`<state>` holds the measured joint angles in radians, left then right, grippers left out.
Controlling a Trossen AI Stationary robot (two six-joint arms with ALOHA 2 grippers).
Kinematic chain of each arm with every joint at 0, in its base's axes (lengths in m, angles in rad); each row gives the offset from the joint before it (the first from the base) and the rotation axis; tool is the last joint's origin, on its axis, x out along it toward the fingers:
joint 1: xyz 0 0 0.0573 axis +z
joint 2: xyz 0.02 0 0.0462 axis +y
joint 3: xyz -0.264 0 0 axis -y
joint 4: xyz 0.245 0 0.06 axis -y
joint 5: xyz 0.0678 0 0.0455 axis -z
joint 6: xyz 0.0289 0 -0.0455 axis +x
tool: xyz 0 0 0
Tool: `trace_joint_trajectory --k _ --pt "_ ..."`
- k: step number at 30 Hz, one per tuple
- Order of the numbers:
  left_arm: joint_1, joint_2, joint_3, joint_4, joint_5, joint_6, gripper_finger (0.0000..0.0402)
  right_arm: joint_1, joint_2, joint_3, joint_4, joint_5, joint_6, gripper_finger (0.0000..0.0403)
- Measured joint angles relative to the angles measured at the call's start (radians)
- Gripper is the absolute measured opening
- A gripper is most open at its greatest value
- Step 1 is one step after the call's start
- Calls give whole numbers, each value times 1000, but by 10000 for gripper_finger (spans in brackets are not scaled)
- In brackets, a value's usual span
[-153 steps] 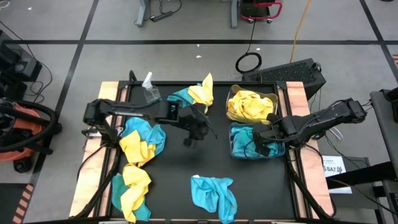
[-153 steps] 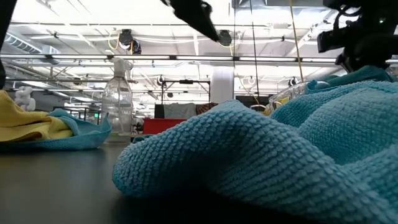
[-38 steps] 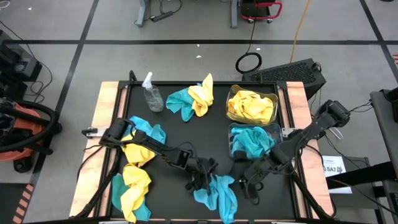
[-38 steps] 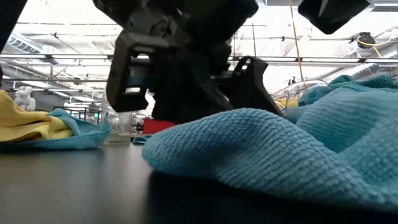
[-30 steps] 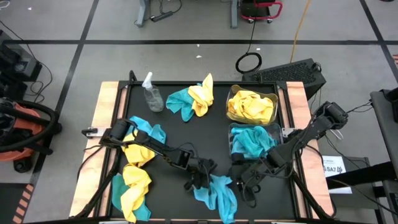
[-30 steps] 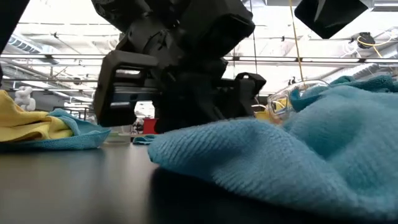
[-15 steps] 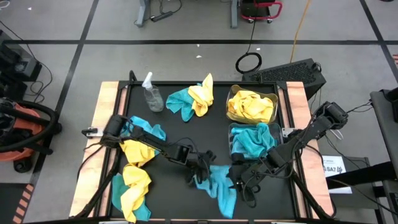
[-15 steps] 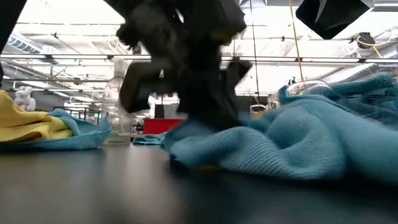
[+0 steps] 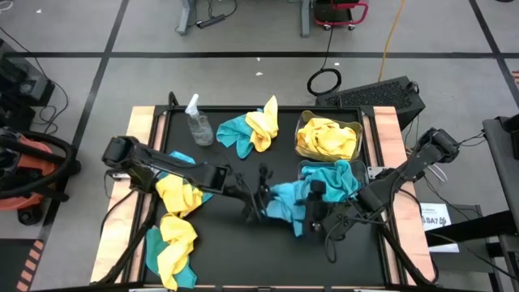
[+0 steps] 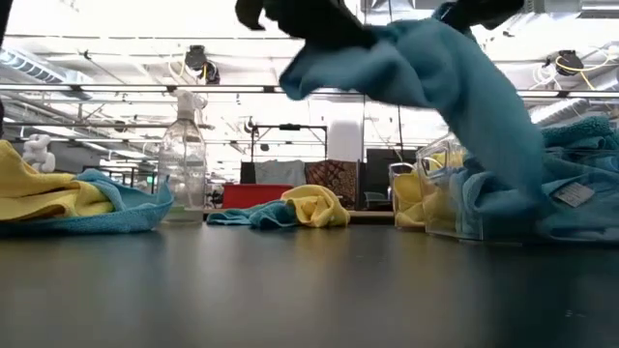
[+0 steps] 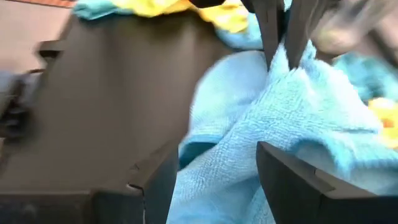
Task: Sort microfiber towel by color & place in baskets
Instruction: Put the blue microfiber towel into the bottom transparent bin
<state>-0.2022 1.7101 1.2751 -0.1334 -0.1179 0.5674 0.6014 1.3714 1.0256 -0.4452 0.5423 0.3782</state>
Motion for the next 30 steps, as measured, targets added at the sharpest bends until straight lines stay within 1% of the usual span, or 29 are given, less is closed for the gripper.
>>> trace_joint_trajectory --k 4,8,10,14,17,19,22,25,27,30 --pt "13 -65 0 -10 -4 0 5 0 -5 0 12 145 -91 221" --pt "15 -98 0 -26 -3 -1 5 0 -5 0 38 296 -143 262" --pt "15 -106 0 -22 -3 -1 5 -10 -5 0 64 333 -168 287" --pt "15 -104 0 -6 -3 -1 5 -44 -5 0 146 306 -236 329" --pt "15 -105 0 24 -4 13 4 -82 -2 0 194 233 -253 348" --pt "15 -105 0 50 -13 16 4 -104 6 0 211 192 -261 353" --pt "15 -105 0 87 -20 35 4 -124 15 0 212 172 -263 353" --pt "14 -105 0 97 -11 45 4 -140 16 0 219 174 -255 347" --pt "14 -105 0 103 4 50 4 -147 16 0 238 188 -259 339" --pt "14 -105 0 108 9 51 4 -160 16 0 276 191 -277 317"
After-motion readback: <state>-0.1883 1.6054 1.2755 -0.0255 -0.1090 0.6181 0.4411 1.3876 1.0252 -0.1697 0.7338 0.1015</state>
